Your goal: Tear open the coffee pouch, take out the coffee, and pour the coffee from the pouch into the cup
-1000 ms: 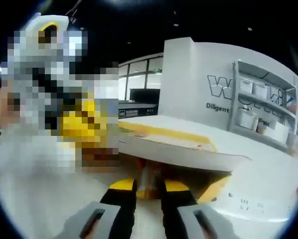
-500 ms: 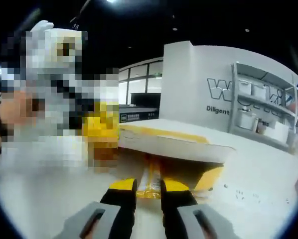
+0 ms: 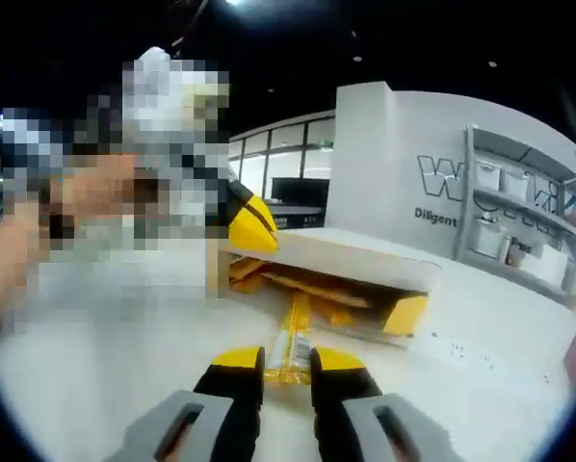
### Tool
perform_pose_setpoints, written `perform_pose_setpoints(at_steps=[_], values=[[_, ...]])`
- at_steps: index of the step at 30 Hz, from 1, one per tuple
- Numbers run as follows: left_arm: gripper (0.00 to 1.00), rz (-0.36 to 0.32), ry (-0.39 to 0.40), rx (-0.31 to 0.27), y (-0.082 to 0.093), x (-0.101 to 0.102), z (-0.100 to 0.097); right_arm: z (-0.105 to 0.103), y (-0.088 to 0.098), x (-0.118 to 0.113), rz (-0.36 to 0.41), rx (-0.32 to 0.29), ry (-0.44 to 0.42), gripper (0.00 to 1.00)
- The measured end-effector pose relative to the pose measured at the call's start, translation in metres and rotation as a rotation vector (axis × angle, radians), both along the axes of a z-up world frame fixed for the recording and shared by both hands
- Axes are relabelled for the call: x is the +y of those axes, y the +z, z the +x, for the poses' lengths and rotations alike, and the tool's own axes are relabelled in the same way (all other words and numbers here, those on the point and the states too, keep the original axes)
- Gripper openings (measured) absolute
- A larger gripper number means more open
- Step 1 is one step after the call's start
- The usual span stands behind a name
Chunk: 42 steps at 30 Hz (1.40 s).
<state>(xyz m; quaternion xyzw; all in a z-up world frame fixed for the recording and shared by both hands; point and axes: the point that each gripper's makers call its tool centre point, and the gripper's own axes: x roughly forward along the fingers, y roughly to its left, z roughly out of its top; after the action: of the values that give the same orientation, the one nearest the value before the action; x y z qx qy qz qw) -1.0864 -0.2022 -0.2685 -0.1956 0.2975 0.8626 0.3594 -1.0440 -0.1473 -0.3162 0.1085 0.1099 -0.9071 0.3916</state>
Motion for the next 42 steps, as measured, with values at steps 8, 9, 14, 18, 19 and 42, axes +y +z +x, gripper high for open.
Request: perform_pose_setpoints(at_steps=[8, 9, 14, 18, 19, 42], values=[[0.05, 0.012, -0.008, 0.002, 0.000, 0.000, 0.001, 0.022, 0.000, 0.004, 0.012, 0.011, 0.044, 0.20], [0.05, 0.010, -0.008, 0.002, -0.001, 0.000, 0.001, 0.026, 0.000, 0.005, 0.014, 0.012, 0.050, 0.20], [0.05, 0.008, -0.011, 0.000, 0.000, -0.001, 0.001, 0.043, 0.001, 0.015, 0.017, 0.019, 0.081, 0.20], [0.05, 0.012, -0.017, -0.003, 0.000, -0.003, 0.002, 0.059, 0.001, 0.027, 0.014, 0.020, 0.100, 0.20], [0.05, 0.009, -0.021, 0.001, 0.001, -0.004, 0.003, 0.062, 0.002, 0.029, 0.012, 0.019, 0.103, 0.20], [0.05, -0.007, -0.038, 0.001, 0.000, -0.008, 0.008, 0.139, 0.000, 0.074, -0.005, 0.004, 0.161, 0.20]])
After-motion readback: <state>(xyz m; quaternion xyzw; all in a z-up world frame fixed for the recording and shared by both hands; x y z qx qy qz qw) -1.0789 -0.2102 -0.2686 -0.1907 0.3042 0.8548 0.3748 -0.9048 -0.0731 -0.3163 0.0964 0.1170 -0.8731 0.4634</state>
